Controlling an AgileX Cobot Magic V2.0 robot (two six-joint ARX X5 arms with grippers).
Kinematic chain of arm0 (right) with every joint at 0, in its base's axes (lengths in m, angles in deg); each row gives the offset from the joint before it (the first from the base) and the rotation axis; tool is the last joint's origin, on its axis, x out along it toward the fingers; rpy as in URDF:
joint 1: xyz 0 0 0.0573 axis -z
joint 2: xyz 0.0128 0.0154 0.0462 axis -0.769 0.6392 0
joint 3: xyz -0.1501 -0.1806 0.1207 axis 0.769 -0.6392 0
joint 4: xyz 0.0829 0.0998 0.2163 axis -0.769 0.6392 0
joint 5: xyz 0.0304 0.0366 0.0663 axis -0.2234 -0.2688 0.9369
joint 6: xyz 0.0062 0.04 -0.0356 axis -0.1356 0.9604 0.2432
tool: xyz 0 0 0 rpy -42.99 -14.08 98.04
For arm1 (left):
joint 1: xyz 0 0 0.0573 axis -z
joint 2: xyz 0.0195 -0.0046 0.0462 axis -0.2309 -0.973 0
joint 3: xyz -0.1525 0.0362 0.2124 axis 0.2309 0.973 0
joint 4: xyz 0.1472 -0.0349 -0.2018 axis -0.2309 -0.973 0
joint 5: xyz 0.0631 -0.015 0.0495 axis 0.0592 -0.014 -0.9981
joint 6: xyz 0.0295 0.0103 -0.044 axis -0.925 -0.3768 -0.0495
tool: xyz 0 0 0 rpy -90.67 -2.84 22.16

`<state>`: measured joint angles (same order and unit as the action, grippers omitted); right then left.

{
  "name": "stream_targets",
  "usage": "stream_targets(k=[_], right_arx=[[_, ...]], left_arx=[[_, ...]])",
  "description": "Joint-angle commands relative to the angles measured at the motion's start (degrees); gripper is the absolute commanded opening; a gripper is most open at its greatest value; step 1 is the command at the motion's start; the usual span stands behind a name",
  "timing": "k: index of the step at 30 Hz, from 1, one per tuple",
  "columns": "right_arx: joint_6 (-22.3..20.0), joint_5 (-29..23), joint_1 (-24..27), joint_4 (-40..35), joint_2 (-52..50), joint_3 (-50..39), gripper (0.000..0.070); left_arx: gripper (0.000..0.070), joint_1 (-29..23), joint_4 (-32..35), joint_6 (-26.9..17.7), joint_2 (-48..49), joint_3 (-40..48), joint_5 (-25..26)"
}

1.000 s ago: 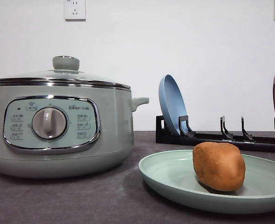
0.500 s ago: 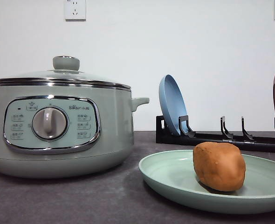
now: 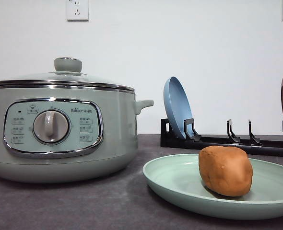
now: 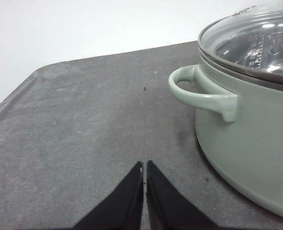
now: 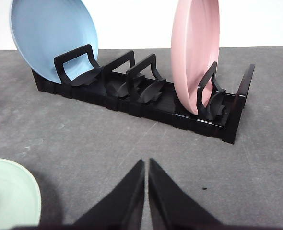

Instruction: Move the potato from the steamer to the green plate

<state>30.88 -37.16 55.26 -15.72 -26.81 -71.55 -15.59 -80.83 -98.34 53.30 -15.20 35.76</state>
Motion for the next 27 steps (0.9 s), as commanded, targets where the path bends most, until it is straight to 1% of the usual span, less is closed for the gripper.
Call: stream_targets(k=[1, 27], right_arx=[[-0.37, -0.18, 0.11, -0.09, -0.17, -0.26, 0.0000], [-0.37, -0.19, 0.11, -0.09, -0.17, -0.26, 0.0000]], left_arx=[[0.0003, -0.09, -0.35, 0.35, 0.11, 1.18, 0.07], [0.0003, -0.09, -0.33, 0.33, 0.11, 1.18, 0.07]])
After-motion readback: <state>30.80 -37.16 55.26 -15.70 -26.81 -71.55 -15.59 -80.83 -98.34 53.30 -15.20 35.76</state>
